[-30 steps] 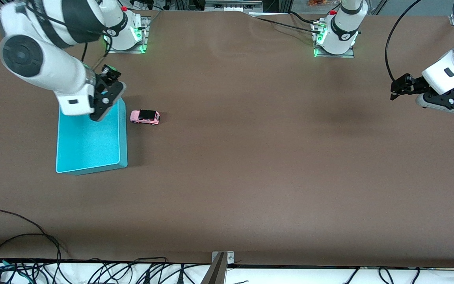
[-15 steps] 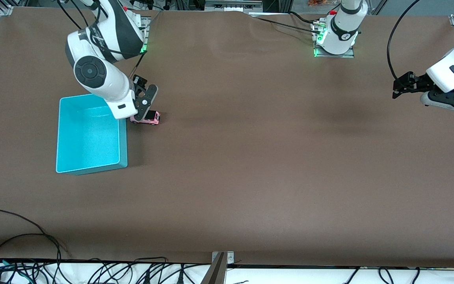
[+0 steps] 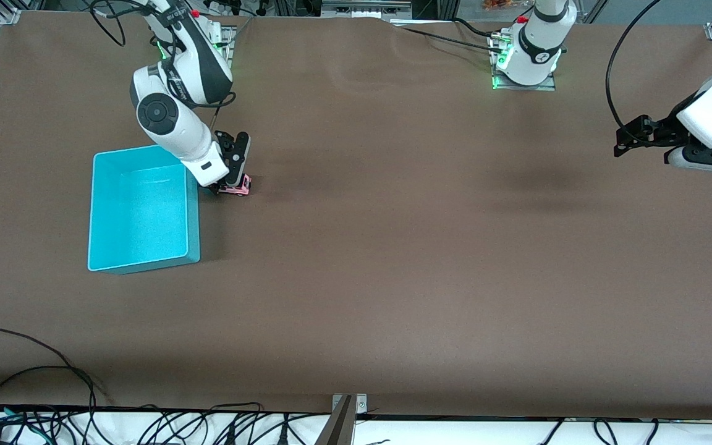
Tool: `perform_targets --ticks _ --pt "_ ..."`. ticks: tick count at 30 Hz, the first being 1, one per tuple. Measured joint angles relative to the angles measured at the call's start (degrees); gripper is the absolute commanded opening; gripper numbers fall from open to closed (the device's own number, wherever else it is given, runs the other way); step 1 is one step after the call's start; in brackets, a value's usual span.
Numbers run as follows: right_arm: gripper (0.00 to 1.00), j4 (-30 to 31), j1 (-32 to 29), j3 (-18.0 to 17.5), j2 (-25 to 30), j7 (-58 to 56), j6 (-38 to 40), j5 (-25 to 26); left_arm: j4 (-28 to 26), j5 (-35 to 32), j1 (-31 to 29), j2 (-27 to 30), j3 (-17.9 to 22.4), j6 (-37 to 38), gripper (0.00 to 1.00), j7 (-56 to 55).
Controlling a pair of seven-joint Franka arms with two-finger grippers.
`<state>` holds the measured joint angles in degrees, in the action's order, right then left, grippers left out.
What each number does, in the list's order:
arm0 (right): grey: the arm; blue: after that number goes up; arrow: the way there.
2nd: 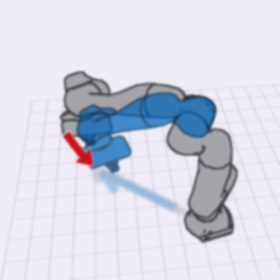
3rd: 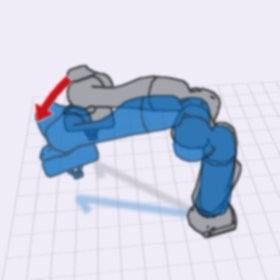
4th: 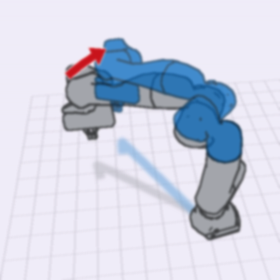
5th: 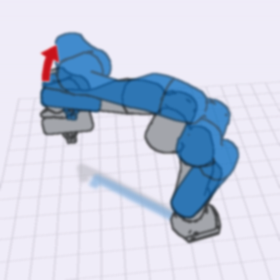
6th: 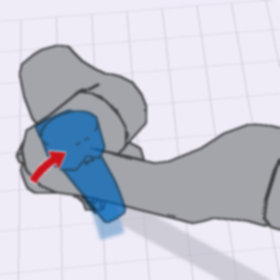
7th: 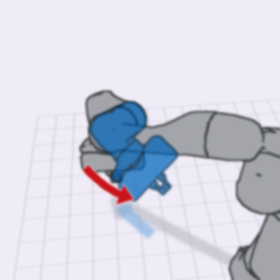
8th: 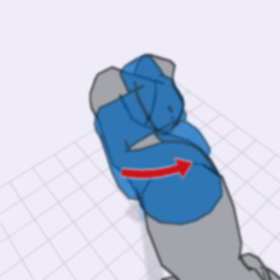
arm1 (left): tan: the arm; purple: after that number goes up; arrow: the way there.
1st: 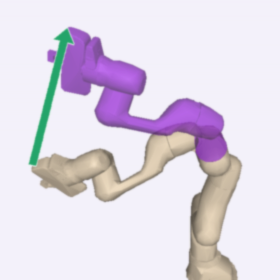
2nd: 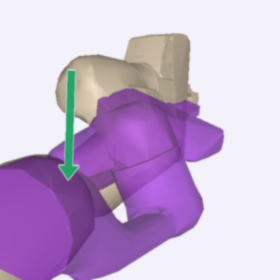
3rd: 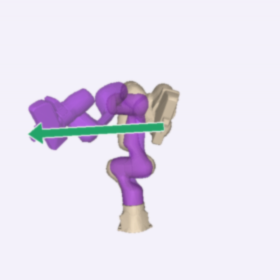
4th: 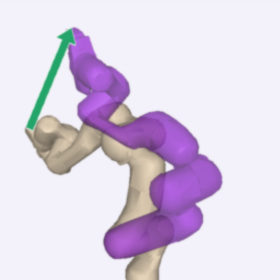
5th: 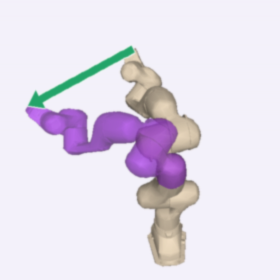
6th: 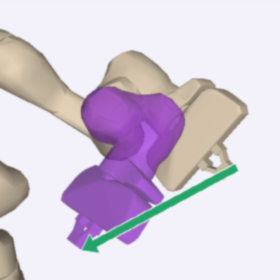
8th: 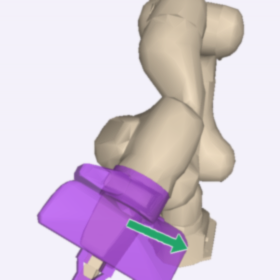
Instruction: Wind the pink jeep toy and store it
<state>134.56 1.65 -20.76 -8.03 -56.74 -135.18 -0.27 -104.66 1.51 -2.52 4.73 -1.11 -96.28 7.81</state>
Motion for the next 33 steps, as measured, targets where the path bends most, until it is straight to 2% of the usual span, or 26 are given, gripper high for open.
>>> perform_targets --ticks 9,15,18,20,24,27,30,33 --pt "1.00 1.5 -0.2 2.2 -4.1 -6.0 -6.4 0.0 3.0 0.0 0.0 -1.5 0.0 2.5 1.00 -0.4" --pt "0.96 3.5 -0.4 2.8 -5.3 -7.6 -10.2 0.0 3.8 0.0 0.0 -2.5 0.0 3.0 1.00 -0.9" --pt "0.87 4.8 -0.3 2.8 -5.7 -7.6 -12.5 0.0 4.2 0.0 0.0 -2.7 0.0 3.6 1.00 -1.7" --pt "0.77 5.3 -0.3 2.8 -6.0 -7.7 -13.7 0.0 4.5 0.0 0.0 -2.9 0.0 3.9 1.00 -2.0" --pt "0.44 5.9 -0.3 2.8 -6.5 -7.9 -15.1 0.0 5.0 0.0 0.0 -3.2 0.0 4.1 1.00 -2.2" --pt "0.30 5.9 -0.3 2.8 -6.6 -8.8 -15.2 0.0 5.2 0.1 0.0 -3.2 0.0 4.2 1.00 -2.3" --pt "0.23 5.9 -0.3 2.8 -6.6 -10.0 -15.3 0.0 5.2 0.1 0.0 -3.2 0.0 4.2 1.00 -2.4" --pt "0.22 5.8 -0.3 2.8 -6.5 -10.6 -15.3 0.0 5.2 0.1 0.0 -3.2 0.0 4.2 1.00 -2.7"
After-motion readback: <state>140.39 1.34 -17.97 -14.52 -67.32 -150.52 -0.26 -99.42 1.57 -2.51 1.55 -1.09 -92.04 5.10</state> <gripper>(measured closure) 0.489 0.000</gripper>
